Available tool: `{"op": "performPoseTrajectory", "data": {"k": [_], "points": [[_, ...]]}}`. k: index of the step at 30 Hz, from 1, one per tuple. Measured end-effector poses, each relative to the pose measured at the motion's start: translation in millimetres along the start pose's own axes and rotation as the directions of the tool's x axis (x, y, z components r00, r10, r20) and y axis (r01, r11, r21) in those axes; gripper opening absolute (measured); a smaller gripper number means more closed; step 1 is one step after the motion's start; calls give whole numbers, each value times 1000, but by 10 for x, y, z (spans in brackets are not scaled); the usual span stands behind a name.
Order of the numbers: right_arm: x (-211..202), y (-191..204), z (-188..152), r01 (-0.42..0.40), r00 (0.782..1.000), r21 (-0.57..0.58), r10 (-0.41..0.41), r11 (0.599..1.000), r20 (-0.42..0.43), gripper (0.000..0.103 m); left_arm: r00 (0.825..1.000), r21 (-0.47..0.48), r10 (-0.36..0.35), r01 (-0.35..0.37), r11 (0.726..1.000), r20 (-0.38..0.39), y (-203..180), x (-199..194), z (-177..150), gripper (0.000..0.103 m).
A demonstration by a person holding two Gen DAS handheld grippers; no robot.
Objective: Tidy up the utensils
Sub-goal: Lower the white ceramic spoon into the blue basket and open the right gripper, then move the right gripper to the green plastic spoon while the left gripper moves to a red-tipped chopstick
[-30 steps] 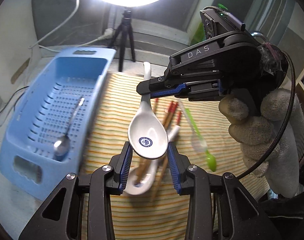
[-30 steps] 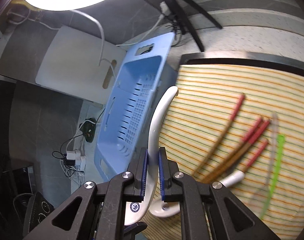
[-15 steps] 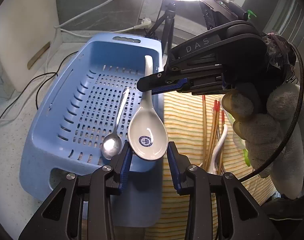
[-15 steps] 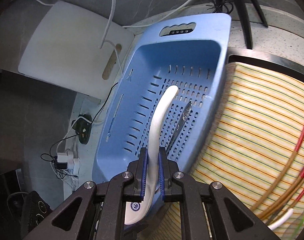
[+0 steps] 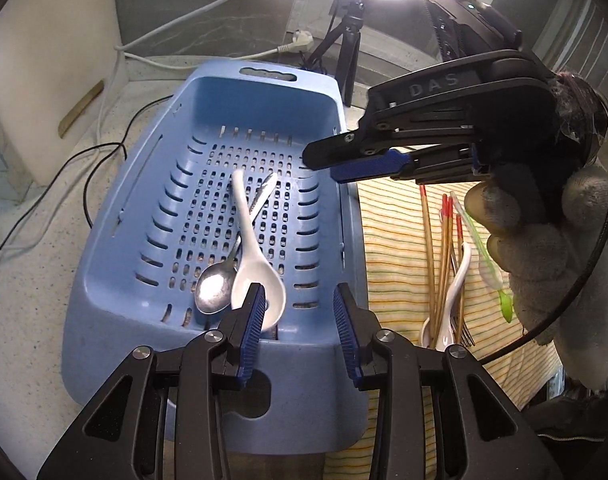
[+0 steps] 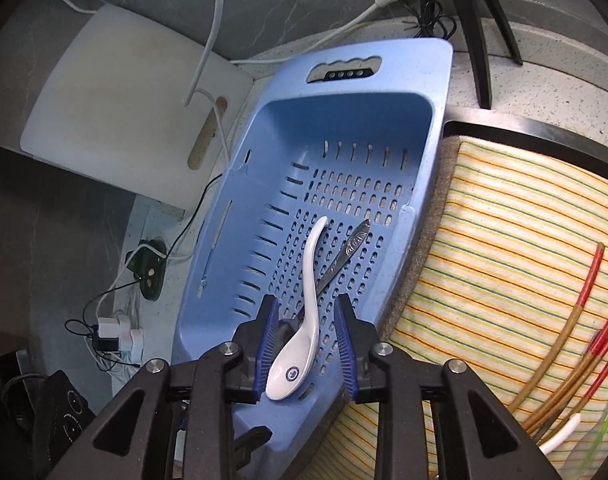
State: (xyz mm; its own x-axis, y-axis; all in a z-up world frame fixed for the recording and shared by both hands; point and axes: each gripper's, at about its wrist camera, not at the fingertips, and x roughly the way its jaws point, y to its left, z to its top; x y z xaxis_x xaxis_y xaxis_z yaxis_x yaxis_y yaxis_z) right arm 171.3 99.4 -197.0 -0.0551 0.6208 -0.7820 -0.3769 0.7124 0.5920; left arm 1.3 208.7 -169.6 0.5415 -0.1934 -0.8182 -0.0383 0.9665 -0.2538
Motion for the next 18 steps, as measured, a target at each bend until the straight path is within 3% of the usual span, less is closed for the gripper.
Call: {"op": "performPoseTrajectory", "data": {"k": [10, 18], "points": [[-617, -230, -109, -46, 997, -7, 46, 999, 62, 36, 998, 21, 25, -26, 999, 57, -230, -265, -29, 34], [-1211, -566, -263, 4, 990, -69, 5, 998, 139, 38, 997, 22, 32, -33, 999, 65, -612, -292, -126, 34]]}}
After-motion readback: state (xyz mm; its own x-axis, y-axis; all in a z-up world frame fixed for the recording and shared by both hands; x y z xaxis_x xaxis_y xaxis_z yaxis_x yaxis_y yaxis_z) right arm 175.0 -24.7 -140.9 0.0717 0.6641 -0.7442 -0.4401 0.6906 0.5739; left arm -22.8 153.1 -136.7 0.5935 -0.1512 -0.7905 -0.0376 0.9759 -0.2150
